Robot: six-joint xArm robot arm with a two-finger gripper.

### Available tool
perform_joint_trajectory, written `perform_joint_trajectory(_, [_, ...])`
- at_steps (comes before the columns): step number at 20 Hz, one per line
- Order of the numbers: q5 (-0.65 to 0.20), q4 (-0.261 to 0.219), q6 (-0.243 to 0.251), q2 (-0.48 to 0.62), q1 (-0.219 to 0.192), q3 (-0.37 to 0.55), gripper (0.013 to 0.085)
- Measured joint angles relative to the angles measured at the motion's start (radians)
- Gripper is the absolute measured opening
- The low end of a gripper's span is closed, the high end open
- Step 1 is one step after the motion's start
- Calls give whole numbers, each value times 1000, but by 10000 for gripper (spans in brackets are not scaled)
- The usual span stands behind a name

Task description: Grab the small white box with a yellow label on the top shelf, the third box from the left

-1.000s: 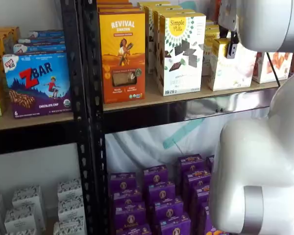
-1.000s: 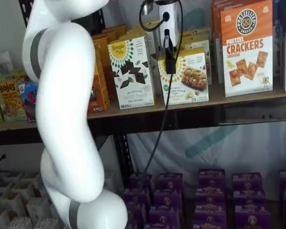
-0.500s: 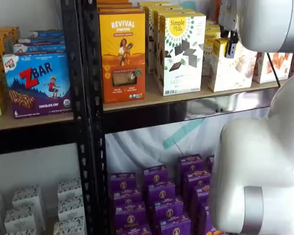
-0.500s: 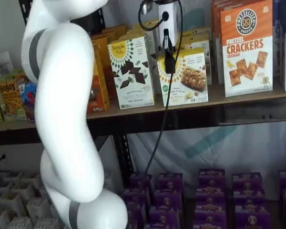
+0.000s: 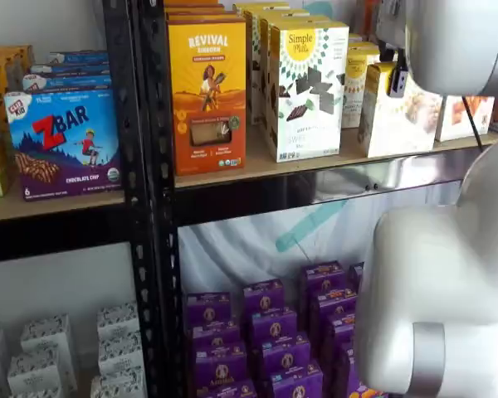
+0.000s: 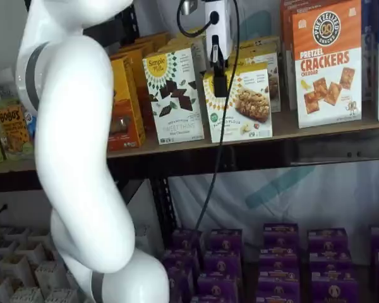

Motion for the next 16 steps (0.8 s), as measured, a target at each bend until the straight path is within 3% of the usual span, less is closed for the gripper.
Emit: perform_joint_trajectory(16, [97,-58,-16,-184,-5,159,330])
